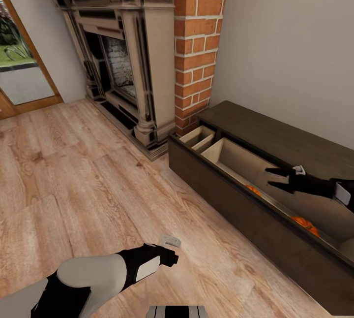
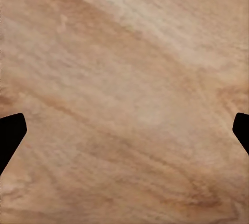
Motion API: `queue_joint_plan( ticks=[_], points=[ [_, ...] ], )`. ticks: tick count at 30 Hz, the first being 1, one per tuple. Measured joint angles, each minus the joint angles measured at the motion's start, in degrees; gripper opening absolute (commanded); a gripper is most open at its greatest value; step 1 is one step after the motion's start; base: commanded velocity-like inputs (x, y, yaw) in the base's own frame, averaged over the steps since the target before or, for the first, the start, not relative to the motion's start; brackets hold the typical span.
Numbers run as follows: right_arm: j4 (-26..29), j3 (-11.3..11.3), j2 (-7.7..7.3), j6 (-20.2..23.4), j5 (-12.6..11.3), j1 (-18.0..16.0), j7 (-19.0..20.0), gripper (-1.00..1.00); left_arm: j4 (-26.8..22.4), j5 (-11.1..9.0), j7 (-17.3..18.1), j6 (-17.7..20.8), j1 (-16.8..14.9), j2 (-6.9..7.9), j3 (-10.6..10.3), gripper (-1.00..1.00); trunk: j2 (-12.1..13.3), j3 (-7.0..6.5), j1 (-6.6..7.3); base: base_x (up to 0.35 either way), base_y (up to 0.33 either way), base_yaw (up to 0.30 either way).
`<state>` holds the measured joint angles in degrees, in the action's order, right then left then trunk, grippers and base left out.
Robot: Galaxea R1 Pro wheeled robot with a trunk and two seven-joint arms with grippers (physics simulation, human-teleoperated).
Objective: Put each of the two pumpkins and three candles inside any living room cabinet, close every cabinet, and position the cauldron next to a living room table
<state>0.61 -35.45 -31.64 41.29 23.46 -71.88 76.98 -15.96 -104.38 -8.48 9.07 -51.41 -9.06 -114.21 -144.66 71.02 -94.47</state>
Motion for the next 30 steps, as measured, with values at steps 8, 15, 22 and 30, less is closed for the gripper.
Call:
queue_joint_plan(
  ticks=[8,15,22,30],
  points=[
    [13.37,-0.21,5.14,7.81,-8.03,0.03,1.43,1.0,0.12,0.07,0.03,0.0,0.05,0.0,-0.02,1.0,0.0,0.0,0.0,0.0,0.0,0.0],
    [43.36,10.55,27.73,17.13,-10.85,0.04,-0.44,1.0,0.59,0.1,0.29,-0.08,0.02,0.25,-0.08,1.0,0.0,0.0,0.0,0.0,0.0,0.0],
    [56.46,18.91,41.47,17.61,-18.0,1.4,-8.59,1.0,0.79,-0.25,0.6,-0.8,0.0,3.36,0.06,1.0,0.0,0.0,-0.01,0.0,0.0,0.0],
    [56.96,31.89,41.55,17.7,-17.96,3.6,-15.76,1.0,1.1,-0.51,3.78,-0.9,0.0,10.8,1.38,1.0,0.0,0.0,0.0,0.0,0.0,0.0]
  ],
)
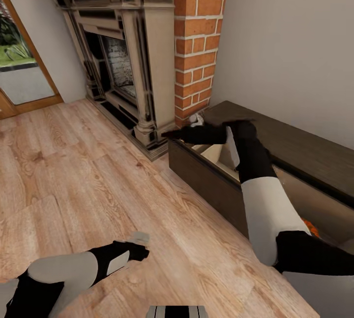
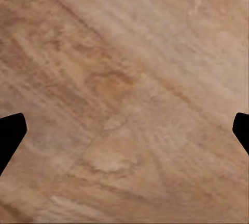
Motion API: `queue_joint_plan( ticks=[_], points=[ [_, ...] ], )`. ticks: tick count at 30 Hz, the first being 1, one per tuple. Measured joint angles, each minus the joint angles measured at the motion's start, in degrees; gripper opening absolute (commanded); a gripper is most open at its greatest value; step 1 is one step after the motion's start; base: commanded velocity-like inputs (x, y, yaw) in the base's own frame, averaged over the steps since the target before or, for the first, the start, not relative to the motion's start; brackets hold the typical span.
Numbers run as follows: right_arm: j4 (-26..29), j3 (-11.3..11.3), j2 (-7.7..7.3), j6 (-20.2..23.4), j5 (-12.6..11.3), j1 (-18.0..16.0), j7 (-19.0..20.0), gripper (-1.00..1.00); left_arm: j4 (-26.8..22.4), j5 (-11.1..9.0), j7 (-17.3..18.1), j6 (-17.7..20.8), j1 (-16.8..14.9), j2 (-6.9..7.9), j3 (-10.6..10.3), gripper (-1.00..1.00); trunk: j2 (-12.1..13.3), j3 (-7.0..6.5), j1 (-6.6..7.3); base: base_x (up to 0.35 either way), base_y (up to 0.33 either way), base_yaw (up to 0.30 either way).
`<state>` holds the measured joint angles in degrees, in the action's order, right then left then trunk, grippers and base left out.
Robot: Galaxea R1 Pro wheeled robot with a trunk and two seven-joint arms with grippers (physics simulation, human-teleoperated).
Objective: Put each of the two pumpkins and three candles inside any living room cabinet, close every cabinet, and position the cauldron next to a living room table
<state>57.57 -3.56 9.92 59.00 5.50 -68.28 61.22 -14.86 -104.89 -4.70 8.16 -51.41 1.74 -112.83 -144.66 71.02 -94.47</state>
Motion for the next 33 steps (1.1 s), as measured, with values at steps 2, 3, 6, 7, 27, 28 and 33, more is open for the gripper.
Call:
queue_joint_plan(
  ticks=[2,3,6,7,27,28,33],
  points=[
    [-0.47,2.73,0.05,0.16,0.07,1.17,-1.69,1.0,0.23,0.02,1.63,-0.01,-0.01,1.9,0.67,1.0,0.0,0.0,0.0,0.0,0.0,0.0],
    [-0.79,3.54,0.05,0.18,0.04,1.69,-2.51,1.0,0.28,0.04,2.16,-0.02,-0.01,2.54,0.99,1.0,0.0,0.0,0.0,0.0,0.0,0.0],
    [-15.95,17.43,0.08,-7.87,-5.4,5.93,-23.57,1.0,0.39,0.17,7.65,-0.06,-0.03,10.48,6.36,1.0,0.01,0.01,-0.03,0.0,0.0,0.0],
    [-15.86,20.44,0.08,-8.87,-9.06,5.99,-26.32,1.0,0.38,0.17,8.08,-0.05,-0.02,10.08,6.59,1.0,0.0,0.0,0.0,0.0,0.0,0.0],
    [-23.31,72.86,0.08,-34.65,-66.3,6.13,-59.31,1.0,4.05,0.37,8.9,-0.01,-0.03,11.96,6.86,1.0,0.17,-2.87,0.34,0.0,0.0,0.0],
    [-24.17,73.96,0.08,-35.89,-67.08,6.13,-59.27,1.0,4.09,0.39,8.88,-0.01,-0.03,12.07,6.86,1.0,0.18,-3.09,0.36,0.0,0.0,0.0],
    [-26.47,78.37,0.08,-40.19,-68.94,6.58,-59.27,1.0,4.12,0.46,8.79,0.01,-0.03,12.23,6.81,1.0,0.25,-4.2,0.49,0.0,0.0,0.0]
  ],
)
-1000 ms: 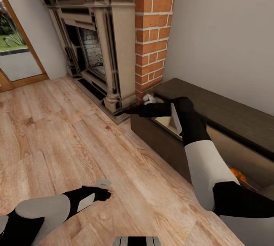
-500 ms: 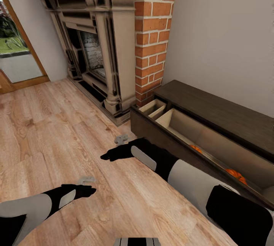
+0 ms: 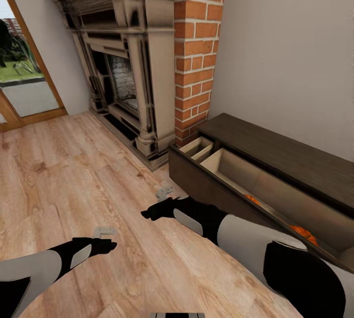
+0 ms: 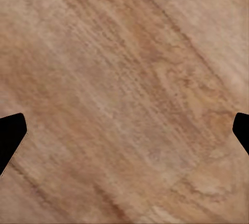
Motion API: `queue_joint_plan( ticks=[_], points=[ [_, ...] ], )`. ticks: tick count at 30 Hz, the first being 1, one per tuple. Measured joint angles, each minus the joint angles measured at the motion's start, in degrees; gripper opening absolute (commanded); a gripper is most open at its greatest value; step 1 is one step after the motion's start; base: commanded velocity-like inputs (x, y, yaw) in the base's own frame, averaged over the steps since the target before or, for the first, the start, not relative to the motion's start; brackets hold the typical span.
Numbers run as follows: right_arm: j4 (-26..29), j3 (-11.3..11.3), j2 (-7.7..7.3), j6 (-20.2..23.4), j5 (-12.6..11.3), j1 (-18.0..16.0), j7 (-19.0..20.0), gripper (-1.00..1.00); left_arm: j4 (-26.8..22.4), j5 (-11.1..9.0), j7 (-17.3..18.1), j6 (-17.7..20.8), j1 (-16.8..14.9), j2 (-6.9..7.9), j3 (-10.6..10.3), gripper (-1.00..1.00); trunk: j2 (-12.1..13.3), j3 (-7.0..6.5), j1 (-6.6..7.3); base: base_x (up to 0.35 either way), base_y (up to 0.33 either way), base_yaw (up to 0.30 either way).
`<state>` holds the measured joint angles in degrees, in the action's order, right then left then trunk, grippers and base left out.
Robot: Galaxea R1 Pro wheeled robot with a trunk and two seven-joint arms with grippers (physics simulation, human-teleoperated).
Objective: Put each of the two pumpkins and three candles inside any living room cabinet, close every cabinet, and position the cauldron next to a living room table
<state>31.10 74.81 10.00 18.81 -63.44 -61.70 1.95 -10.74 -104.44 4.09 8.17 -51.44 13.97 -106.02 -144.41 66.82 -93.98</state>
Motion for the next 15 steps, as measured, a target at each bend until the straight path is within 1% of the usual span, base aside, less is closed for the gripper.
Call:
queue_joint_plan(
  ticks=[2,4,7,11,14,15],
  points=[
    [-1.2,1.2,0.0,-1.49,-0.62,0.71,-0.01,1.0,0.0,0.04,-0.05,-0.01,0.0,0.02,-0.02,1.0,0.03,-0.44,0.05,0.0,0.0,0.0],
    [-2.27,1.87,0.0,-2.9,-1.02,1.41,-0.01,1.0,0.0,0.06,-0.06,-0.01,0.0,0.04,-0.06,1.0,0.05,-0.89,0.1,0.0,0.0,0.0],
    [-3.27,2.37,0.0,-4.68,-1.26,2.43,-0.19,1.0,0.03,0.08,-0.07,-0.01,0.0,0.1,-0.1,1.0,0.09,-1.55,0.18,0.0,0.0,0.0],
    [-4.22,2.91,0.0,-8.26,-1.34,5.04,-0.55,1.0,0.03,0.08,-0.14,-0.08,0.0,0.42,-0.12,1.0,0.15,-2.44,0.28,0.0,0.0,0.0],
    [-4.73,3.54,0.0,-9.85,-1.34,5.94,-0.6,1.0,0.05,0.08,-0.14,-0.09,0.0,0.47,-0.13,1.0,0.19,-3.1,0.36,0.0,0.0,0.0],
    [-6.49,4.33,-0.02,-12.69,-1.36,8.2,-0.64,1.0,0.0,0.08,-0.16,-0.03,0.0,0.43,-0.12,1.0,0.2,-3.1,0.35,0.0,0.0,0.0]
  ],
)
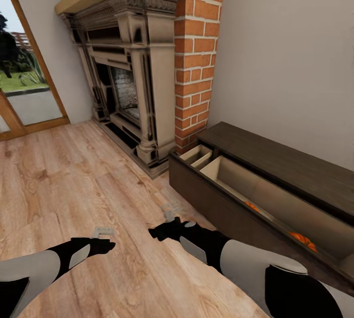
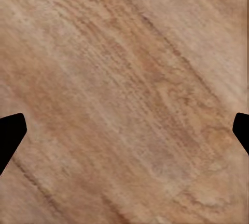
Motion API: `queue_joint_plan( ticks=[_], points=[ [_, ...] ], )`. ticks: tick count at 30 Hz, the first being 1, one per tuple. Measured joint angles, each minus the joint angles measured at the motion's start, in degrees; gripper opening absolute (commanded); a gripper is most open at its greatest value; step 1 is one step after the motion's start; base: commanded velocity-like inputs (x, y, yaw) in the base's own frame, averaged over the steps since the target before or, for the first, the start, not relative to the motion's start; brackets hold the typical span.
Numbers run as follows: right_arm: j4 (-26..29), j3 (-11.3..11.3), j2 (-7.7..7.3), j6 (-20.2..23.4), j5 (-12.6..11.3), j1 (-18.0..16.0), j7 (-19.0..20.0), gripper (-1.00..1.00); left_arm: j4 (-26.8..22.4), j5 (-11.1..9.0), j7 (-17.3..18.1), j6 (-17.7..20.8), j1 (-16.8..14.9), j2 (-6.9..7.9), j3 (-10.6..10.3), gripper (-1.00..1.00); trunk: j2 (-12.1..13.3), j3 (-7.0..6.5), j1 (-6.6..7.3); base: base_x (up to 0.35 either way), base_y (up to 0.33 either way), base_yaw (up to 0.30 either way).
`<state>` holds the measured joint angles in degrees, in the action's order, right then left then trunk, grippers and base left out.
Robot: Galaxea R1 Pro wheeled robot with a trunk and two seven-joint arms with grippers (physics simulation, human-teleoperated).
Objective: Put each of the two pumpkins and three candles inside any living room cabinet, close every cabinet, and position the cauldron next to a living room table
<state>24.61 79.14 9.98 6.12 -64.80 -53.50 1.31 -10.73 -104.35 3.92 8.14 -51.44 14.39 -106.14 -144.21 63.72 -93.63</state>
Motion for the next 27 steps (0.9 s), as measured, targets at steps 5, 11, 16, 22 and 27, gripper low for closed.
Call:
queue_joint_plan(
  ticks=[5,11,16,22,27],
  points=[
    [-2.65,0.1,0.02,-4.02,0.11,3.22,0.47,1.0,0.0,0.07,-0.07,0.01,0.01,-0.32,-0.21,1.0,0.02,-0.44,0.06,0.0,0.0,0.0],
    [-4.53,-0.07,0.01,-7.69,0.35,5.73,0.55,1.0,0.0,0.08,-0.14,0.01,0.0,-0.16,-0.33,1.0,0.1,-1.78,0.22,0.0,0.0,0.0],
    [-6.23,-0.04,0.0,-7.7,0.34,6.38,0.54,1.0,0.0,0.15,-0.24,0.01,0.0,-0.18,-0.45,1.0,0.17,-2.88,0.34,0.0,0.0,0.0],
    [-8.12,-0.03,0.0,-7.89,0.47,8.59,0.53,1.0,0.04,0.28,-0.29,-0.12,0.01,-0.38,-0.5,1.0,0.24,-4.21,0.5,0.0,0.0,0.0],
    [-8.62,-0.05,0.0,-8.08,0.66,9.12,0.52,1.0,0.05,1.04,-0.27,-1.76,0.04,-0.32,-0.73,1.0,0.31,-5.32,0.63,0.0,0.0,0.0]
  ],
)
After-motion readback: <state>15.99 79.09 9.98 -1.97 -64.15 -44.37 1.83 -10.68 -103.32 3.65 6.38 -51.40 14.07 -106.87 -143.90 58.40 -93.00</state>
